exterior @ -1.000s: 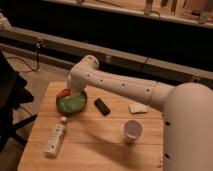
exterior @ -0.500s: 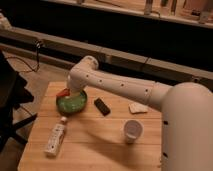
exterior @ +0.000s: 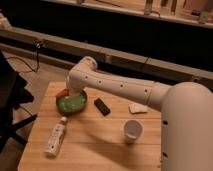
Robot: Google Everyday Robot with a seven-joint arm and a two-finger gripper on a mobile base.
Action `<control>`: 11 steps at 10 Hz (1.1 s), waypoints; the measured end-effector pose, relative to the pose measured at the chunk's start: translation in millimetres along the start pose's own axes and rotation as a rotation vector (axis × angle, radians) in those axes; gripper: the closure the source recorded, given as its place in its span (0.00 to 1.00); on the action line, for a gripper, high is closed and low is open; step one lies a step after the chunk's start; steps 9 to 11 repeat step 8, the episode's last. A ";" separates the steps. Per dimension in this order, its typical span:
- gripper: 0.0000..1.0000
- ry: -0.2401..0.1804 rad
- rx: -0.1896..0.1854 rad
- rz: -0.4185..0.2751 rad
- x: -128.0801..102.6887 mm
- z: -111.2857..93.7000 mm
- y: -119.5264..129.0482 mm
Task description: Place the pepper in the ceramic bowl
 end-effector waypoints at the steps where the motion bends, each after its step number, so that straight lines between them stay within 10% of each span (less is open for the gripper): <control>1: 0.26 0.000 0.001 -0.001 -0.2 -0.2 0.0; 11: 0.20 0.000 -0.001 -0.011 -0.5 -0.1 0.3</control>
